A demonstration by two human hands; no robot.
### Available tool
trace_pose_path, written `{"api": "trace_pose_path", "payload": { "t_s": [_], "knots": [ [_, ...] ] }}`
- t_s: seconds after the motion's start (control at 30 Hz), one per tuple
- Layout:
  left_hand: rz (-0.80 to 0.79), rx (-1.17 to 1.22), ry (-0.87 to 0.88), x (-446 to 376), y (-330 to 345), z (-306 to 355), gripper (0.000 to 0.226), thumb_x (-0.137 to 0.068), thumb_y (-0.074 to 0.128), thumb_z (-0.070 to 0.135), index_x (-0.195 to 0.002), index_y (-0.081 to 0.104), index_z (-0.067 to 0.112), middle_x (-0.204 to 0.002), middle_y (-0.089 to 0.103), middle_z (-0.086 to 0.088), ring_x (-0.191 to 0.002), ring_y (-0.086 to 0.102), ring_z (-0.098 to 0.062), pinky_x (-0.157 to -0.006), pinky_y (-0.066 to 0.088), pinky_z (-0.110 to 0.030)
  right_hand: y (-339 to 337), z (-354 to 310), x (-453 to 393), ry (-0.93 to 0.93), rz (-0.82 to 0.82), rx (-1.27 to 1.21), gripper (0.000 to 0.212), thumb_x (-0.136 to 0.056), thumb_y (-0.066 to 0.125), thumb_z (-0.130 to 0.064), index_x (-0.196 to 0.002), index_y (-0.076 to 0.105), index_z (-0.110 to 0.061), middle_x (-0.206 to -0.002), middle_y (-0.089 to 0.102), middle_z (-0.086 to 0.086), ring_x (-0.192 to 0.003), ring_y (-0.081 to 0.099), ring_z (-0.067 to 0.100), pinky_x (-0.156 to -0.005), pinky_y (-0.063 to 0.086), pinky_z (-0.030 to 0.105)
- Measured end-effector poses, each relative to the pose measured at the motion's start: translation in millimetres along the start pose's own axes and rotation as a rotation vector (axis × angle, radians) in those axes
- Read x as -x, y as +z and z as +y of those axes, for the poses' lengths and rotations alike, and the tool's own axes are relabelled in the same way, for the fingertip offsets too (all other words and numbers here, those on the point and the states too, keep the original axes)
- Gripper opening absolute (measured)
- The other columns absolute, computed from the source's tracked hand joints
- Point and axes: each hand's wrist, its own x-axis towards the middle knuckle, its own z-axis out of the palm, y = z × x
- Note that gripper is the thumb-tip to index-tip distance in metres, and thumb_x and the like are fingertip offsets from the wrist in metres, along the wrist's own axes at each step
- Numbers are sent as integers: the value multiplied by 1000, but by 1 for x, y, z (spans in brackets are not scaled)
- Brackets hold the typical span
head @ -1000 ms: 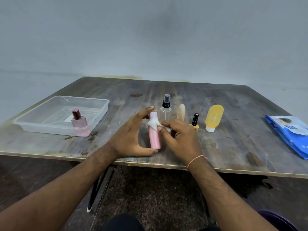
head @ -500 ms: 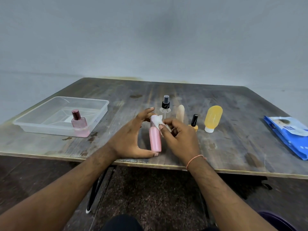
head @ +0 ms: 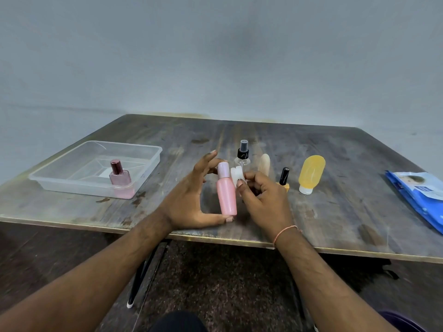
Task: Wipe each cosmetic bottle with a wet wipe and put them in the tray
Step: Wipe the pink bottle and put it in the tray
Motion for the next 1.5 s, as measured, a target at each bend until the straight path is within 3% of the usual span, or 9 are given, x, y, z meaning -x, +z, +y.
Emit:
{"api": "trace_pose_path", "payload": {
  "t_s": [0.2, 0.33, 0.53, 0.6, 0.8, 0.97, 1.1, 1.33, 1.5],
  "knots": [
    [-30, 2, -12, -1, -1, 3, 156, -63, 103, 47, -169, -4, 7, -167, 44, 2, -150, 47, -11, -117, 41, -26, -1, 0, -1, 45, -65, -273, 18, -95, 72, -36, -110, 77, -28, -96, 82, 2, -92, 78, 31, -85, 60, 65],
    [-52, -17, -26, -1, 1, 2, 155, -65, 102, 46, -170, -10, 23, -167, 42, 5, -149, 47, -11, -119, 44, -39, -6, -5, 1, -3, -83, -327, 9, -93, 81, -25, -99, 78, -20, -92, 77, 8, -83, 67, 21, -74, 54, 46],
    [-54, -42, -56, 1, 4, -5, 152, -64, 100, 47, -169, -10, 40, -164, 43, 4, -128, 62, -21, -106, 53, -51, -8, -12, 4, -71, -171, -221, 14, -88, 88, -15, -95, 82, -26, -92, 79, -9, -87, 72, 9, -81, 55, 26],
    [-39, -49, -53, 0, 5, -7, 151, -65, 101, 45, -169, -9, 38, -163, 44, 6, -121, 66, -23, -100, 55, -51, -8, -12, 6, -94, -211, -180, 16, -85, 89, -14, -94, 83, -26, -91, 79, -11, -86, 73, 8, -81, 56, 26],
    [-47, -75, -92, -2, 3, -7, 138, -64, 98, 45, -170, 10, 31, -163, 46, 8, -145, 51, -12, -114, 48, -50, -6, -12, 9, -123, -262, -72, 13, -75, 91, -35, -83, 82, -30, -83, 77, -6, -72, 69, 17, -67, 55, 40],
    [-73, -102, -102, -3, 2, -1, 126, -60, 99, 58, -162, 31, 29, -152, 53, 13, -128, 60, -13, -104, 53, -44, -7, -14, 9, -150, -176, -87, 9, -86, 89, -24, -92, 84, -26, -88, 79, -14, -79, 73, 9, -72, 58, 31],
    [-150, -127, -57, -3, 0, 3, 124, -60, 97, 65, -161, 38, 23, -150, 55, 10, -133, 57, -11, -111, 49, -40, -4, -14, 7, -151, -33, -82, 11, -91, 86, -24, -102, 84, -22, -86, 76, -18, -74, 66, 0, -70, 50, 17],
    [-251, -156, -33, -5, -1, 7, 129, -58, 96, 72, -161, 38, 20, -153, 55, 10, -134, 55, -10, -114, 46, -36, -5, -14, 4, -125, 170, -12, 20, -93, 83, -35, -107, 82, -21, -85, 73, -15, -72, 63, 6, -69, 46, 16],
    [-218, -137, -64, -4, -2, 7, 127, -58, 96, 71, -160, 38, 22, -149, 57, 10, -130, 56, -8, -111, 48, -36, -7, -16, 6, -167, 106, 5, 16, -93, 84, -28, -107, 82, -22, -90, 76, -19, -78, 69, 6, -71, 51, 19]
  ]
}}
